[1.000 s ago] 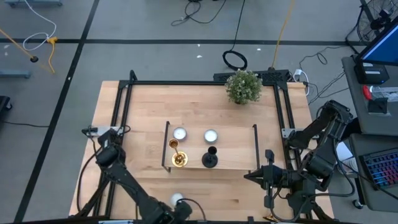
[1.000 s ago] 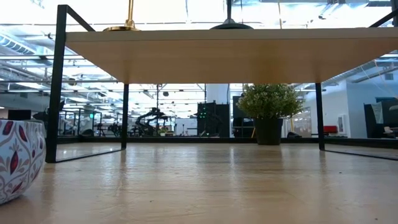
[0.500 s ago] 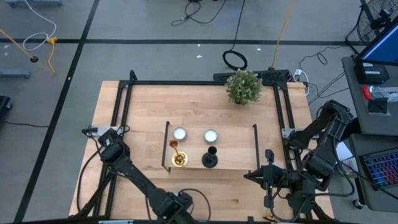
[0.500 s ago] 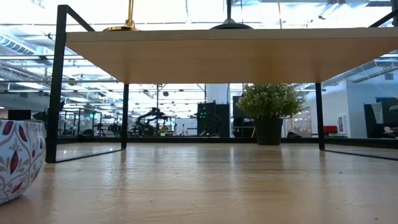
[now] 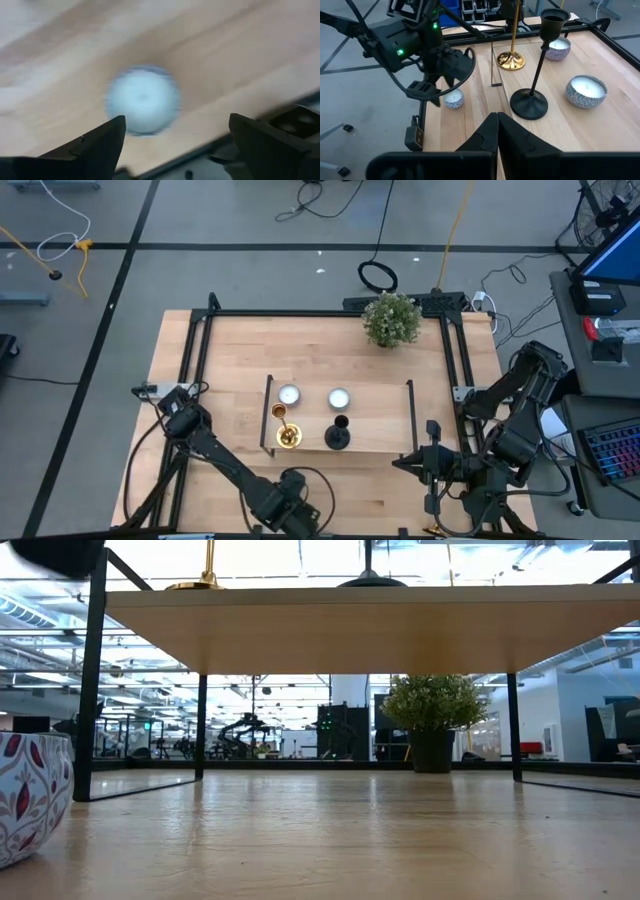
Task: Pick & Place candle stick holders
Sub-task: Put the white red scented candle on the shelf
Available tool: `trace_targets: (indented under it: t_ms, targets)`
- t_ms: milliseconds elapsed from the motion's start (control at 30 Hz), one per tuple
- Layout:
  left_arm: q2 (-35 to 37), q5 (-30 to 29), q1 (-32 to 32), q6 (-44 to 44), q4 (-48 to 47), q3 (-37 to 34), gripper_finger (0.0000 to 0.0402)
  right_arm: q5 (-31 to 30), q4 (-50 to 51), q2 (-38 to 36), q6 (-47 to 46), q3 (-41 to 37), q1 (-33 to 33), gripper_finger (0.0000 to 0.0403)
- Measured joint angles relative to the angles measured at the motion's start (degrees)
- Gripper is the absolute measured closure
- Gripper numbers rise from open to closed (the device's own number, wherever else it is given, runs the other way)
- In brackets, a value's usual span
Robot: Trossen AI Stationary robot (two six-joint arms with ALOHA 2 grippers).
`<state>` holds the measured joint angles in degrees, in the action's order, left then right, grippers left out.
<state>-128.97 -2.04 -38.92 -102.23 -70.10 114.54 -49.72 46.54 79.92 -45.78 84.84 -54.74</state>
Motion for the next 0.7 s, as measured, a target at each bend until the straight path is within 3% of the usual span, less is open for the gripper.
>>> trace_targets:
  t_ms: [233, 700]
  targets:
    - [0.0, 0.9, -0.1, -0.3, -3.8, 0.0, 0.0039, 0.2, 0.0, 0.0, 0.0, 0.0, 0.0, 0.0403]
    - [-0.1, 2.7, 1.0, -0.1, 0.9, -4.5, 0.0039, 0.2, 0.0, 0.0, 0.4, 0.0, 0.0, 0.0403]
